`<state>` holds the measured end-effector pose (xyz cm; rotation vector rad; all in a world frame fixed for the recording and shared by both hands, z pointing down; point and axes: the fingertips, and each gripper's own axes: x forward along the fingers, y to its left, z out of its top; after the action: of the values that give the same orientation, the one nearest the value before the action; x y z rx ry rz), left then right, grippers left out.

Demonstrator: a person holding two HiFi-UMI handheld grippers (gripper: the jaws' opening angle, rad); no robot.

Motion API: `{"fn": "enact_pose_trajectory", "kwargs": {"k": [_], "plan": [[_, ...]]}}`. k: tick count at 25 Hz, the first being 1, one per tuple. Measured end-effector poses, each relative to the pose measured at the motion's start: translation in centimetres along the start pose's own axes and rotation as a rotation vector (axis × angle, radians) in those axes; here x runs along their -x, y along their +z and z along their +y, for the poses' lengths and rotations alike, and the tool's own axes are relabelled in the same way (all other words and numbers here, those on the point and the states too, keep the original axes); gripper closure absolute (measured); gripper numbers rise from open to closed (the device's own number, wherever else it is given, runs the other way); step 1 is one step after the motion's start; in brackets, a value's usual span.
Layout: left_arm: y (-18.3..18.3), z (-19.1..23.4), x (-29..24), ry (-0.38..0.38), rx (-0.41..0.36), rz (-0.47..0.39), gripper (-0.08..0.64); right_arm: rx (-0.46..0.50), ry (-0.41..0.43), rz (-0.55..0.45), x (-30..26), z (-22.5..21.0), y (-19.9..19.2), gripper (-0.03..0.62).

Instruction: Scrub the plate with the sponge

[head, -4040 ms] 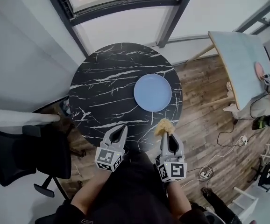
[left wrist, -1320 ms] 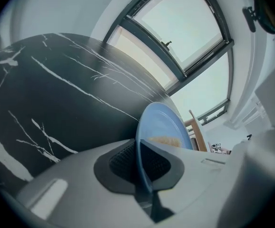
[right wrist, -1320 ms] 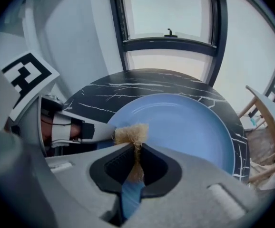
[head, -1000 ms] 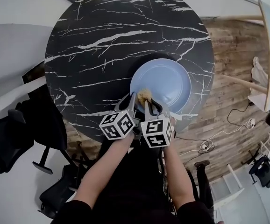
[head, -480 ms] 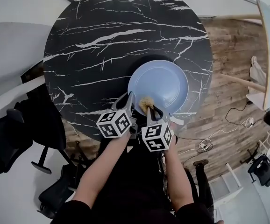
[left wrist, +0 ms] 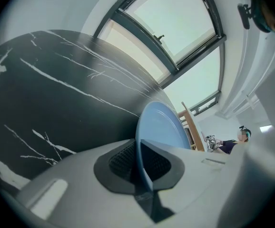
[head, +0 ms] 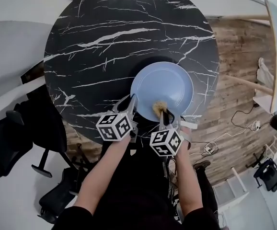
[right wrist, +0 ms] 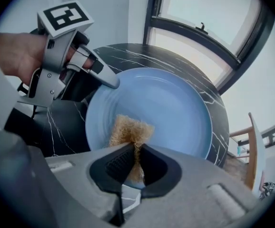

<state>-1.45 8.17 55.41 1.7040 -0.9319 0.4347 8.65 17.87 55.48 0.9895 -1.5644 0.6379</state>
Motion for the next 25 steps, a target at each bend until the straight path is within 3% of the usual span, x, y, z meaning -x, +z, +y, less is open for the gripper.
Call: {"fn": "enact_pose_trajectory", "kwargs": {"k": [11, 25], "plan": [[-0.2, 0.0, 0.0, -0.014, -0.01, 0.026, 0.535, 0.124, -0.094, 0.048, -0.3, -4.1, -1.5, 0.557], [-0.2, -0.3, 0.0, -0.033, -0.074, 0.047, 0.526, 0.119, -0.199, 0.034, -1.3, -10.9, 0.2, 0.557]]}}
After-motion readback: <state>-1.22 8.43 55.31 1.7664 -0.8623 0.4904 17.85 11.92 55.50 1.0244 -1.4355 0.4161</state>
